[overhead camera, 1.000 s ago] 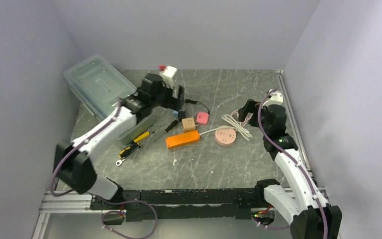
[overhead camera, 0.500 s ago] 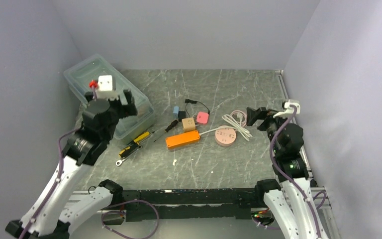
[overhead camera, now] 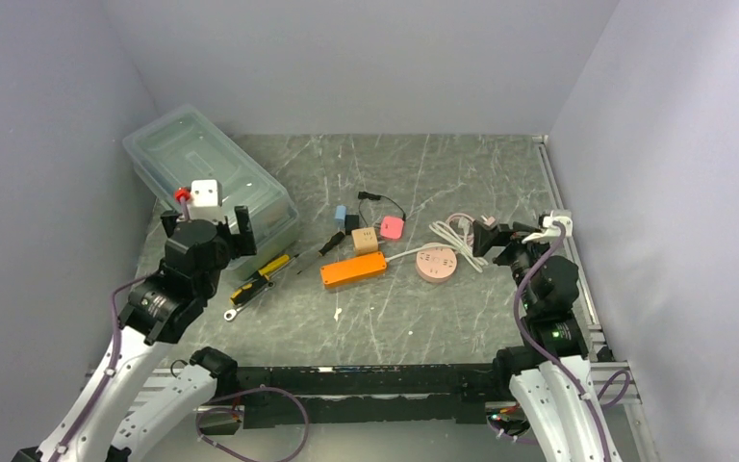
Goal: Pull the plug off the socket
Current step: Reset both arms
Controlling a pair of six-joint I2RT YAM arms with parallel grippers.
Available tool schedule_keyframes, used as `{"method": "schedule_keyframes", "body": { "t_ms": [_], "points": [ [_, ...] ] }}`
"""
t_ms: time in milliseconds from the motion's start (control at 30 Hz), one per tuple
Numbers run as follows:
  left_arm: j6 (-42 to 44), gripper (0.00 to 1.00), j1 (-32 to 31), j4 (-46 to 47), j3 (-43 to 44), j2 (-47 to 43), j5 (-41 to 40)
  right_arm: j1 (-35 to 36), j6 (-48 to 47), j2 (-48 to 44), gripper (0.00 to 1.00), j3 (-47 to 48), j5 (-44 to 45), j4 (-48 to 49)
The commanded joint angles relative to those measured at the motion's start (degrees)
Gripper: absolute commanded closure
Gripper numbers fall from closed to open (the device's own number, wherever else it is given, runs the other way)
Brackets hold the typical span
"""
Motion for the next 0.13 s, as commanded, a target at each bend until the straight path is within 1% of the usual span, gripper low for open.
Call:
{"method": "schedule_keyframes", "body": {
  "t_ms": [0,100],
  "points": [
    [-0.95,0.0,0.02,-0.34,1.85,0.69,-2.07,-0.06,-0.26,-0.07,0.03,0.85,-1.77,3.6],
    [-0.59,0.0,0.02,0.27,1.48,0.23,-1.27,0.01,-0.07,-0.47,0.02,0.74,-1.96,3.59]
  ]
}}
